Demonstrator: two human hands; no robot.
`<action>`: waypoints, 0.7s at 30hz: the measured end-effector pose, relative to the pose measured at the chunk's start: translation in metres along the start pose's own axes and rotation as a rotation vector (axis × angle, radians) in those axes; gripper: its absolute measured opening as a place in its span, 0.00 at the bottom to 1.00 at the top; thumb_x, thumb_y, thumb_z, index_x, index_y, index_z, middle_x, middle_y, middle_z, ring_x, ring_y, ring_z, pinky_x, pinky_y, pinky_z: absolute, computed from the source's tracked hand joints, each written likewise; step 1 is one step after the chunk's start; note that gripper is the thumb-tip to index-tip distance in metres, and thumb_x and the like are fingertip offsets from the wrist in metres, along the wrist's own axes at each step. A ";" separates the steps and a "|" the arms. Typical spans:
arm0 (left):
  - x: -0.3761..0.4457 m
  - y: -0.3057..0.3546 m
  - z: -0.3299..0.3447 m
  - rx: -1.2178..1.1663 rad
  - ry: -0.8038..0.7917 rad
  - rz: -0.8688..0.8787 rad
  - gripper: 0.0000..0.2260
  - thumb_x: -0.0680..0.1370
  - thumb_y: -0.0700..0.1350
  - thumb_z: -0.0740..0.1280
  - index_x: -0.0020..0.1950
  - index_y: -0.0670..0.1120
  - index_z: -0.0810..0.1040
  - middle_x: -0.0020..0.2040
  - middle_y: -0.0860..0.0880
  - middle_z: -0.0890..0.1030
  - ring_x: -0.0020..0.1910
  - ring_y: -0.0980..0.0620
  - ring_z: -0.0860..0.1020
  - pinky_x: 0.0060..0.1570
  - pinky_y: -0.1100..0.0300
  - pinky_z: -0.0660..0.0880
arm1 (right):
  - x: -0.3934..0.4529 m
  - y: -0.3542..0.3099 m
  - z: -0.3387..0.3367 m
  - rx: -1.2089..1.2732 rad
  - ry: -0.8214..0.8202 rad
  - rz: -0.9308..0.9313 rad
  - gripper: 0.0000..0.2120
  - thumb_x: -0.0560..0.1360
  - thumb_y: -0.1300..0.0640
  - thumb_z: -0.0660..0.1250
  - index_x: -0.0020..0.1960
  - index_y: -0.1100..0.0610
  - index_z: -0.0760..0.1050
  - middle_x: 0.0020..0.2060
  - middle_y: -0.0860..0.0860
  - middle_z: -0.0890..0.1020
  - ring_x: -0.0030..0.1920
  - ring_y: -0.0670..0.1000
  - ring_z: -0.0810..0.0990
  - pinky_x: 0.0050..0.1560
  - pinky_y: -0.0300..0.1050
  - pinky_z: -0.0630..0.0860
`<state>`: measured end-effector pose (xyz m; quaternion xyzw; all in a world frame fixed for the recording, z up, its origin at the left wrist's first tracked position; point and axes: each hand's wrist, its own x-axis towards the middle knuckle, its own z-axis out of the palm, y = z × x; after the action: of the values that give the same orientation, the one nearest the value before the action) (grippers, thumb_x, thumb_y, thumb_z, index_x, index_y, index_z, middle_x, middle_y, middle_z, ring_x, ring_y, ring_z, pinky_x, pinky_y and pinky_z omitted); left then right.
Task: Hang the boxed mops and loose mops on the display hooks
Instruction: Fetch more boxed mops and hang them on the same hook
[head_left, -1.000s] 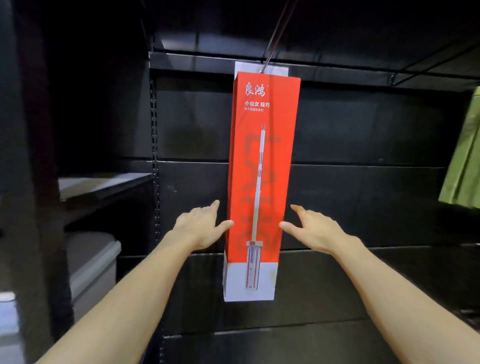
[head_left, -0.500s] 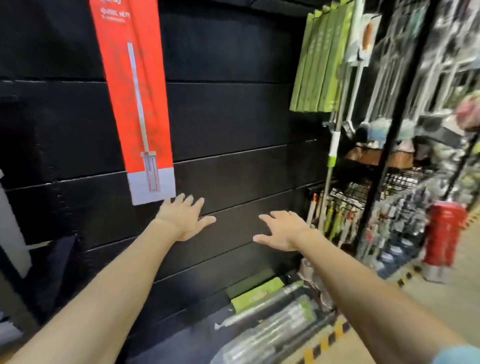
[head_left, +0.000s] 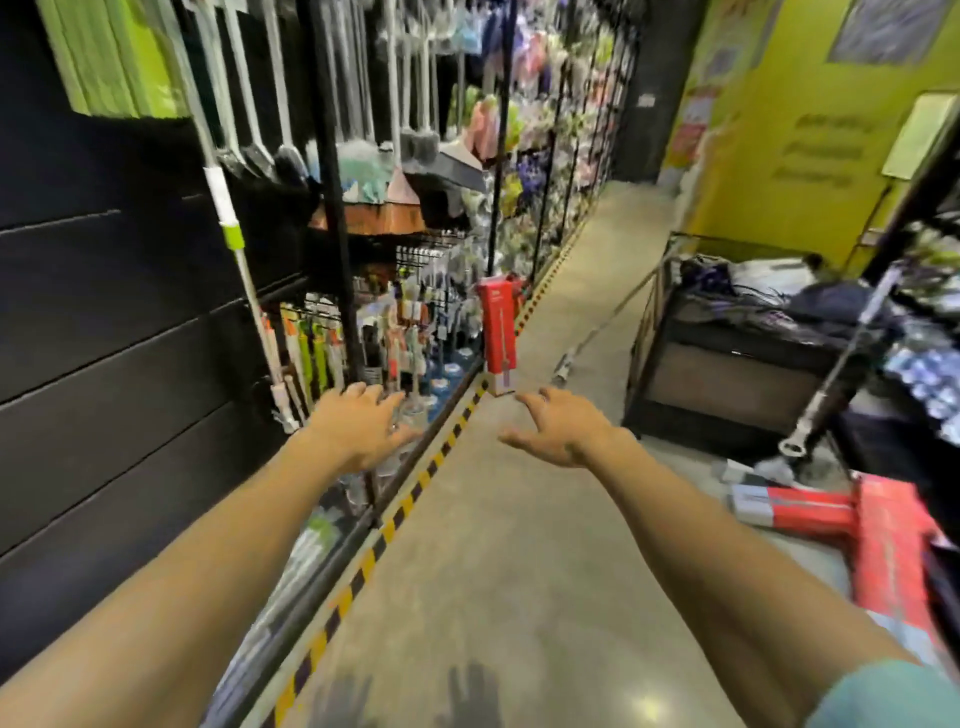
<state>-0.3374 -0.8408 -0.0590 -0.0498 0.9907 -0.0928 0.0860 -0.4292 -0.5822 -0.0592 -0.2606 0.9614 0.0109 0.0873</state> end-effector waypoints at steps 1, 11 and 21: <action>0.015 0.019 -0.003 0.002 0.016 0.036 0.37 0.82 0.72 0.44 0.86 0.52 0.52 0.84 0.45 0.60 0.83 0.42 0.59 0.79 0.42 0.62 | -0.003 0.023 0.004 0.015 0.010 0.044 0.41 0.80 0.29 0.56 0.84 0.51 0.55 0.80 0.61 0.62 0.78 0.62 0.64 0.76 0.57 0.66; 0.195 0.170 -0.014 0.019 0.040 0.354 0.38 0.81 0.73 0.45 0.86 0.52 0.54 0.84 0.44 0.61 0.81 0.41 0.61 0.77 0.40 0.64 | 0.003 0.186 0.041 0.119 -0.024 0.341 0.40 0.80 0.30 0.56 0.83 0.51 0.55 0.80 0.60 0.63 0.77 0.63 0.65 0.76 0.60 0.66; 0.355 0.285 -0.039 -0.035 0.017 0.490 0.36 0.82 0.72 0.46 0.85 0.52 0.57 0.82 0.45 0.64 0.80 0.41 0.63 0.77 0.41 0.63 | 0.072 0.306 0.050 0.294 -0.028 0.548 0.38 0.80 0.31 0.58 0.83 0.50 0.57 0.80 0.58 0.64 0.78 0.60 0.65 0.77 0.58 0.64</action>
<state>-0.7164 -0.5957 -0.1338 0.1913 0.9753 -0.0522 0.0969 -0.6364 -0.3503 -0.1288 0.0240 0.9858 -0.1017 0.1311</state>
